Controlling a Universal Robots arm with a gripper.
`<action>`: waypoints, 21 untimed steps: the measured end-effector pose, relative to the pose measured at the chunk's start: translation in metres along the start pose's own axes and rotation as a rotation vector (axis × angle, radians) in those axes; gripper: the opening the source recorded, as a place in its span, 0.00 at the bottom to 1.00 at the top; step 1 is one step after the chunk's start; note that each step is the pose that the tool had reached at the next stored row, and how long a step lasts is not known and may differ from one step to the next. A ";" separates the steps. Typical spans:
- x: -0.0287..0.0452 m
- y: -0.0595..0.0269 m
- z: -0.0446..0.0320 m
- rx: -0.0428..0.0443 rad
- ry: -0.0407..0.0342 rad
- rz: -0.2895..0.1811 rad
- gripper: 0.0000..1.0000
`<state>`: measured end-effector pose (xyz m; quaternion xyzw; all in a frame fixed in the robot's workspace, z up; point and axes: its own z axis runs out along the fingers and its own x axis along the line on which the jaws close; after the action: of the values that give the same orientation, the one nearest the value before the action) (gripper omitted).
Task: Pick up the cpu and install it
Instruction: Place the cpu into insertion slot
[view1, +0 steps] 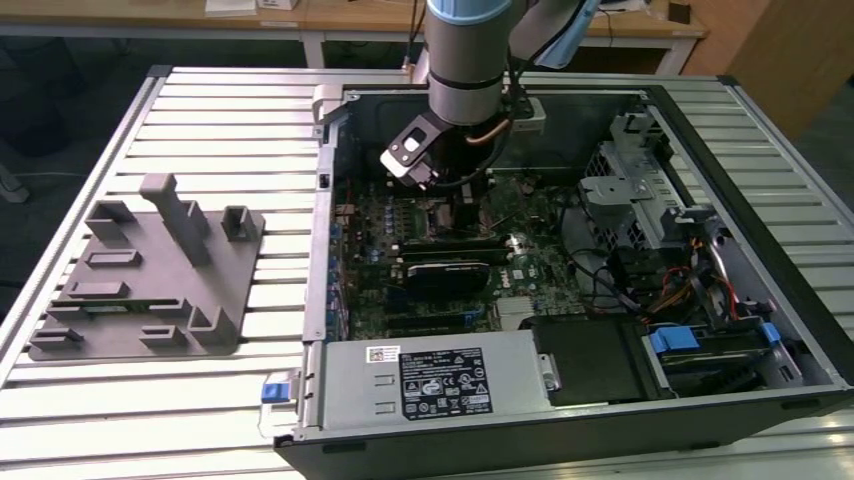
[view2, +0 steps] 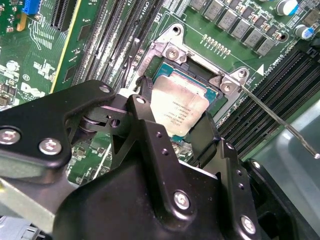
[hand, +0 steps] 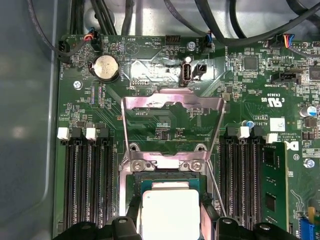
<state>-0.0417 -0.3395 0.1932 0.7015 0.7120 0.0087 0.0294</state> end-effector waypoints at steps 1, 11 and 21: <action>0.0000 0.0000 0.0005 0.0000 0.0004 0.001 0.55; 0.0003 0.0005 0.0020 0.0000 0.0024 0.004 0.55; 0.0002 0.0014 0.0020 0.0002 0.0023 0.004 0.55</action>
<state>-0.0402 -0.3393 0.1913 0.7029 0.7106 0.0095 0.0285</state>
